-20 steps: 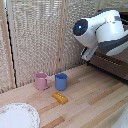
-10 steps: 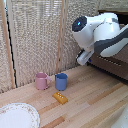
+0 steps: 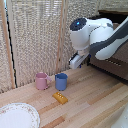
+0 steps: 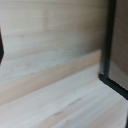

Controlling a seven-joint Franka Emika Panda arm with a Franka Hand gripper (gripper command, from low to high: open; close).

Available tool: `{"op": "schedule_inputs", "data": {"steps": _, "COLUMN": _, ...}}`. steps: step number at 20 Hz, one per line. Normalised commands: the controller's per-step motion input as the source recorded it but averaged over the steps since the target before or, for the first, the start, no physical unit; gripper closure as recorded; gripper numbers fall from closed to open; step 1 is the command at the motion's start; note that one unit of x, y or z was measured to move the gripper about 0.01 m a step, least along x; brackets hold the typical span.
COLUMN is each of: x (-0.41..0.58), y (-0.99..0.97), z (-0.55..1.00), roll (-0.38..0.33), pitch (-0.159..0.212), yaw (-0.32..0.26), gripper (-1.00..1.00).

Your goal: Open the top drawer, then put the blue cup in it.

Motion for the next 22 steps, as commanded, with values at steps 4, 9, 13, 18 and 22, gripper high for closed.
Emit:
{"op": "schedule_inputs", "data": {"steps": 4, "x": 0.515, "y": 0.34, "z": 0.05, "roll": 0.307, "pitch": 0.102, "yaw": -0.123, "gripper": -1.0}}
{"op": "schedule_inputs", "data": {"steps": 9, "x": 0.611, "y": 0.34, "z": 0.14, "roll": 0.26, "pitch": 0.14, "yaw": -0.117, "gripper": -1.0}}
{"op": "schedule_inputs", "data": {"steps": 13, "x": 0.714, "y": 0.3, "z": 0.27, "roll": 0.199, "pitch": 0.113, "yaw": -0.104, "gripper": -1.0}}
{"op": "schedule_inputs", "data": {"steps": 18, "x": 0.679, "y": 0.22, "z": 0.38, "roll": 0.136, "pitch": 0.089, "yaw": -0.13, "gripper": -1.0}}
{"op": "schedule_inputs", "data": {"steps": 22, "x": 0.587, "y": 0.04, "z": 0.62, "roll": 0.082, "pitch": 0.138, "yaw": -0.137, "gripper": -1.0}}
